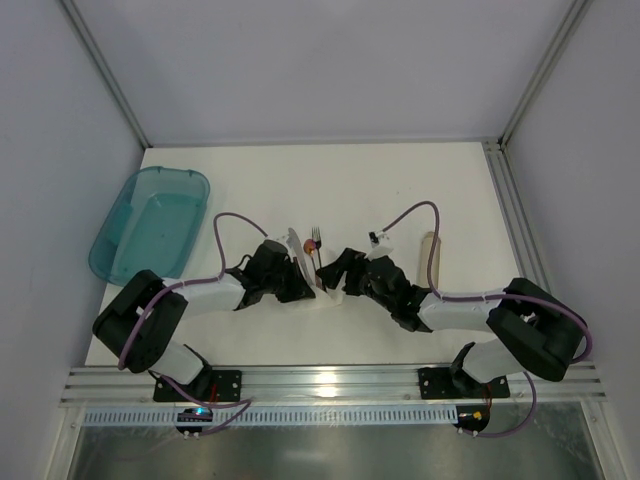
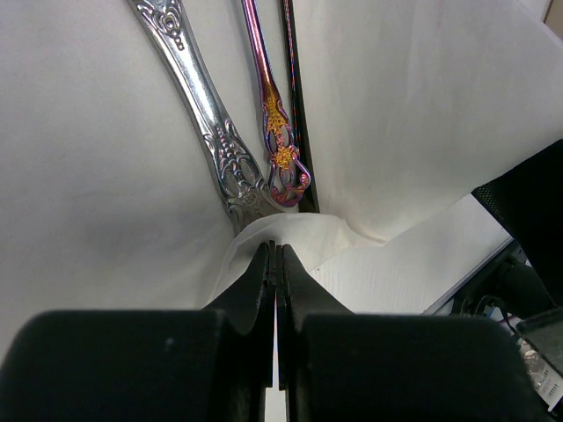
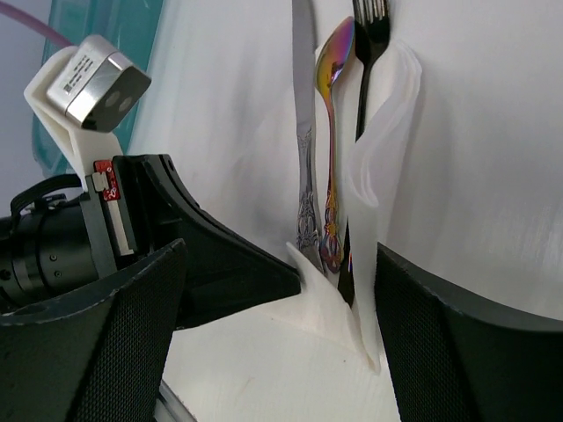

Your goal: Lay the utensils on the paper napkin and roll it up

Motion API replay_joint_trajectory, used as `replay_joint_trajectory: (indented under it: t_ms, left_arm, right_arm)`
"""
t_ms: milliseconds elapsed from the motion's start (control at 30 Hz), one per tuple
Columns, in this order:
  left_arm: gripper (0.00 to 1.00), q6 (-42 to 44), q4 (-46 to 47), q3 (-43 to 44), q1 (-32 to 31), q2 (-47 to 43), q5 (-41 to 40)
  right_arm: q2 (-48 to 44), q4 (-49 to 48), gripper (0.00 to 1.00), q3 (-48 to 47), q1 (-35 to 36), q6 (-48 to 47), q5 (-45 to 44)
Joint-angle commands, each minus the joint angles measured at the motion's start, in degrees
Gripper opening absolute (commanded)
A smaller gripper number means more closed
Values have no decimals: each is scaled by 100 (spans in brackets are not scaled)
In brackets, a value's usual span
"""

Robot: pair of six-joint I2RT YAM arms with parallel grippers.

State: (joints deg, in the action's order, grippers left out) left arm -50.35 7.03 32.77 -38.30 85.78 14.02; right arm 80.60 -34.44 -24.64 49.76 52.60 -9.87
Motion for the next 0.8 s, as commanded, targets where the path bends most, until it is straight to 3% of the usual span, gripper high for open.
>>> replay_joint_trajectory:
  t_ms: [0,267,533,767]
  left_arm:
    - [0,51,203,36,-37,27,-66]
    - [0,34,176,45,-46,9,-84]
    - [0,51,115,62,-54,18,-137]
    - [0,95,9,133,-63,9,-180]
  right_arm:
    - [-27,-320,83,-75,17,-856,239]
    - [-53,112,77,56,16,-1507,529]
    - [281,-370,71,355,-89,-1779,1373]
    - [237,-274,56,364,-142,-2131,1584]
